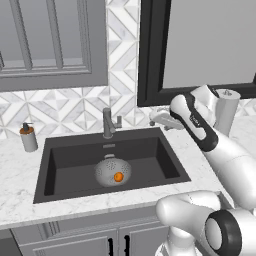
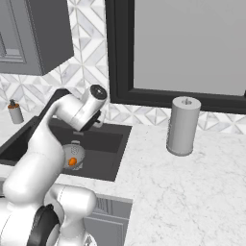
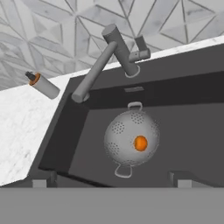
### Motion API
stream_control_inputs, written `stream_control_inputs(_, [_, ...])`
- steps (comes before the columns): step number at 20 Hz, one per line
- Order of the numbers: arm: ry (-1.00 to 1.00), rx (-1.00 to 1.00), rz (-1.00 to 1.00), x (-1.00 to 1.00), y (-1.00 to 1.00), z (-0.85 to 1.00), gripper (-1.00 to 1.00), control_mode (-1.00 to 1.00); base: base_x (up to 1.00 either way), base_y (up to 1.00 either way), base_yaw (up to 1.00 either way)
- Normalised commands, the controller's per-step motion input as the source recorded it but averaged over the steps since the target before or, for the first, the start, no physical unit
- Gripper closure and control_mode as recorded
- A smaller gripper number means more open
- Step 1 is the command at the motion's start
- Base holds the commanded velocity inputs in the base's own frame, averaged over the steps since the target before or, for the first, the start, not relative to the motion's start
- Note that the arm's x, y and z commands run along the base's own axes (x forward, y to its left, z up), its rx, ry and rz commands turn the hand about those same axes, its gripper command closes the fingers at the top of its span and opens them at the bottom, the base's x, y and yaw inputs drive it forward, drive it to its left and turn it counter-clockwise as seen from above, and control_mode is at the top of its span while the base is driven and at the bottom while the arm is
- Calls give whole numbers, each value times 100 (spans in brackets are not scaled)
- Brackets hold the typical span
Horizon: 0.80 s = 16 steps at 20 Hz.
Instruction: Put the colander in the sink, put the tangerine in the colander, and turn on the sink faucet and pour water over the colander.
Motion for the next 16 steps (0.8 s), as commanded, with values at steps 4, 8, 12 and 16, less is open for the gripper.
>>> stream_control_inputs(4, [0,14,0,49,18,-15,-100,-100,0,0,0])
stream_control_inputs(8, [0,12,0,44,19,-11,-100,-100,0,0,0])
stream_control_inputs(12, [0,7,0,32,25,-15,-100,-100,0,0,0])
stream_control_inputs(16, [0,4,-2,42,21,-22,-100,-100,0,0,0])
